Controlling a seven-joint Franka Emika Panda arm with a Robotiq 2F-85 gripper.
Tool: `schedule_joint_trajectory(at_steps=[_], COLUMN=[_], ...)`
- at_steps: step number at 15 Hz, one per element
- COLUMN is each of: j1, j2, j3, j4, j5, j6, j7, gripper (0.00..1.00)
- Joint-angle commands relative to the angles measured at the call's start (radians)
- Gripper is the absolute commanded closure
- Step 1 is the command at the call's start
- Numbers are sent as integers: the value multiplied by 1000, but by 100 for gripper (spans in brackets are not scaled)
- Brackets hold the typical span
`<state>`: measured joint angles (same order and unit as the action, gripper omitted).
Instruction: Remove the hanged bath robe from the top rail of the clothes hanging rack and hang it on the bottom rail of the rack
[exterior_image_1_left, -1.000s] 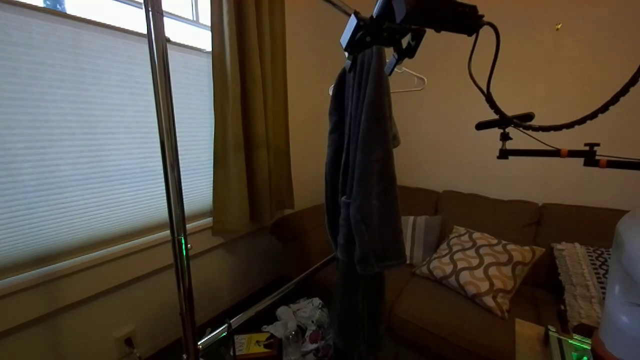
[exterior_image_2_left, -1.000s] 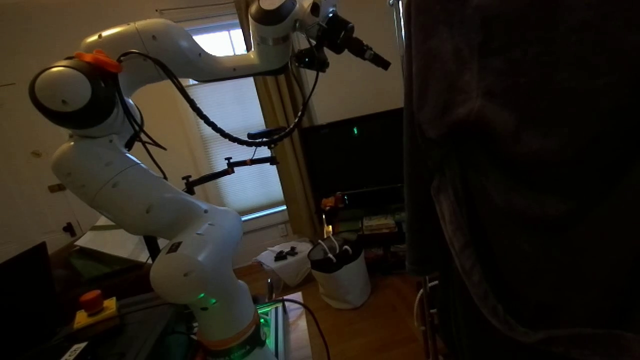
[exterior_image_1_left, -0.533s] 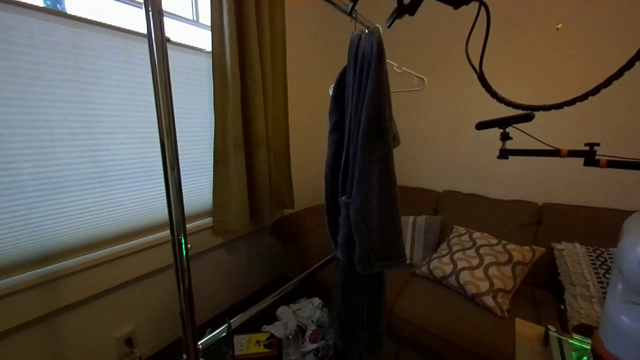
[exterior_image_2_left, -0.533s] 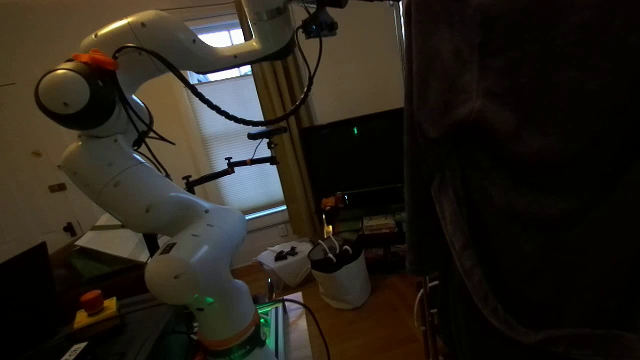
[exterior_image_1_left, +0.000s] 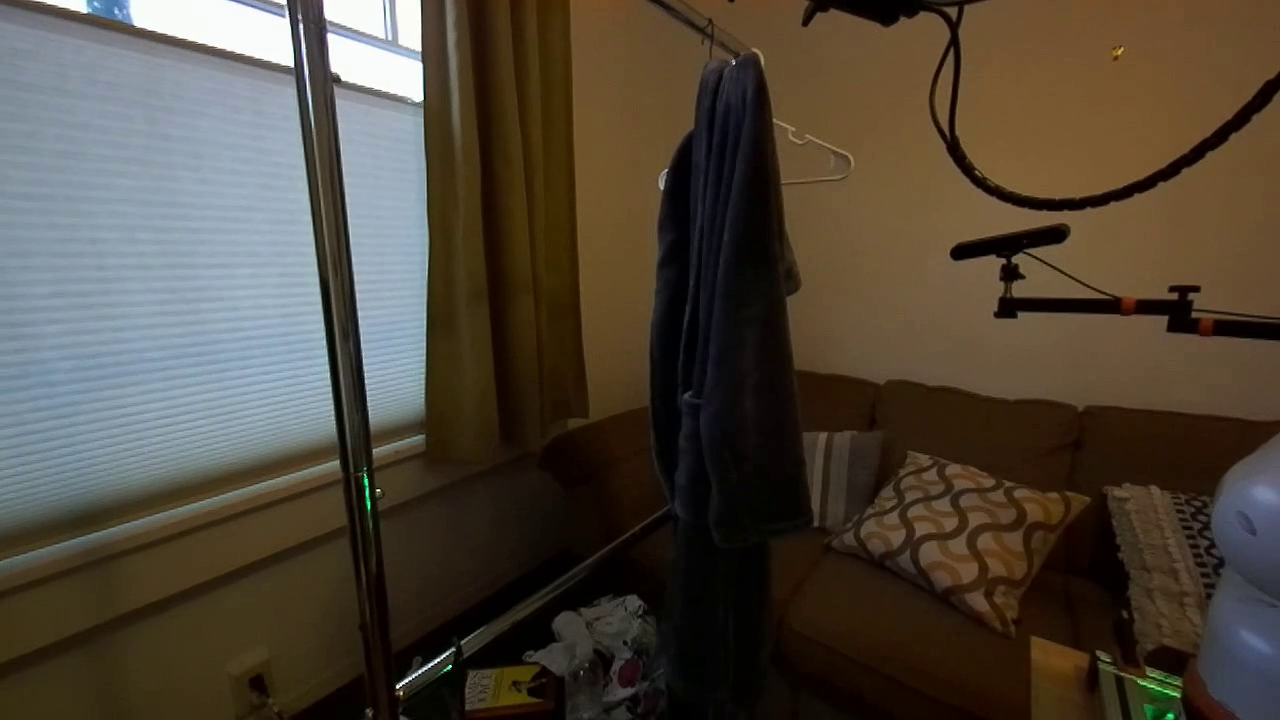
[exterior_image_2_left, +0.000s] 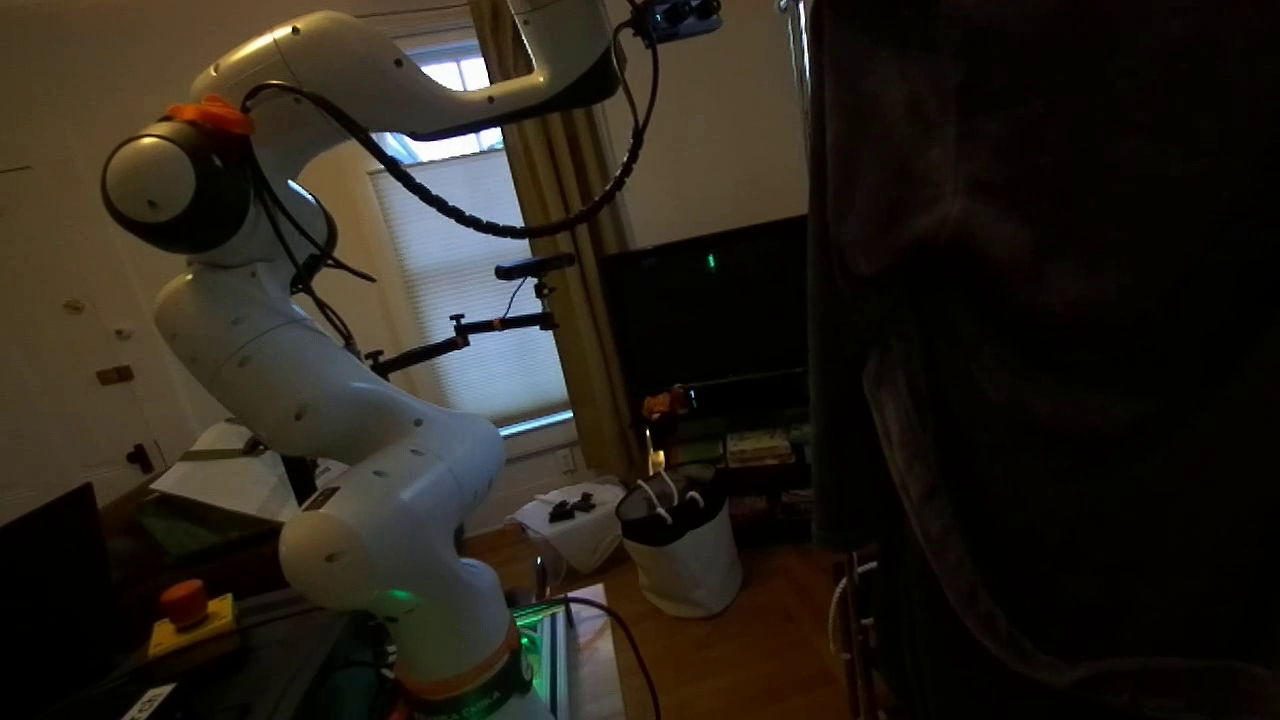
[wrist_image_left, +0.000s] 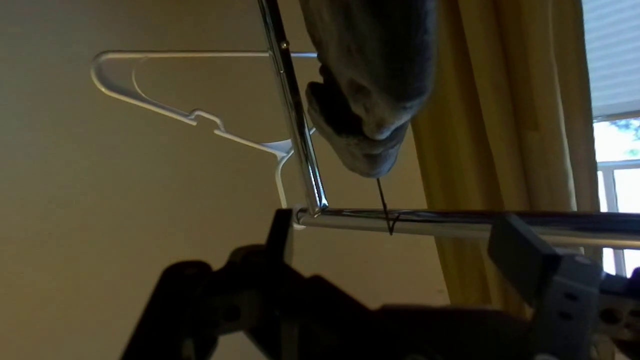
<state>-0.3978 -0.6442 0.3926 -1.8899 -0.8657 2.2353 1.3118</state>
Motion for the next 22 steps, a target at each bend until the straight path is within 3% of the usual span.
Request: schedule_joint_trajectory(at_steps=[1,16,22], j1=[68,67,145], j2=[23,23,110], j3=[-27,-24,-62], j4=[13,17,32], j5=[-52,-53,-127], j6=[-37,-40,-156], j7=[27,29,-28], gripper=[0,0,0])
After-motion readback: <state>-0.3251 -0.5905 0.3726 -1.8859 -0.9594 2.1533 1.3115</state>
